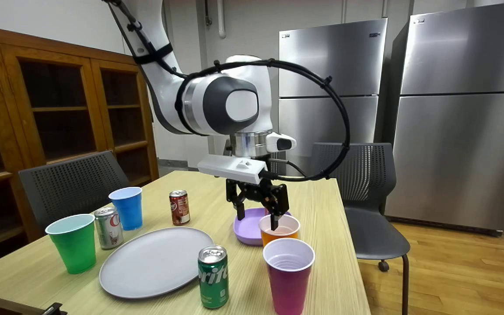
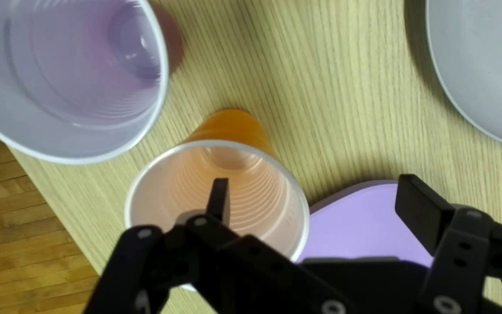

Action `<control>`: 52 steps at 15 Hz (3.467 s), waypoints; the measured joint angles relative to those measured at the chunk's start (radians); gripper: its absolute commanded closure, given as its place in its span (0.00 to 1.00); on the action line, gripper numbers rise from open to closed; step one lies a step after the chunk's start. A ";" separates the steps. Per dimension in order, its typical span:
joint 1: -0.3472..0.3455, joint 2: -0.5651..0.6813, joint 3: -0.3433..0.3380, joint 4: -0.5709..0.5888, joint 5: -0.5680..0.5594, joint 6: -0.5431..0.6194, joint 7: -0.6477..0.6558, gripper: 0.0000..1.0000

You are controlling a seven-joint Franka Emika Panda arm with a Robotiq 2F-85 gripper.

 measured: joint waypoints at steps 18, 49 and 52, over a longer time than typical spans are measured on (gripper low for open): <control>0.000 0.025 -0.023 0.038 -0.017 0.005 0.000 0.99; 0.174 -0.284 0.067 -0.159 -0.024 0.012 0.001 0.99; 0.201 -0.329 0.086 -0.202 -0.020 0.012 0.001 0.99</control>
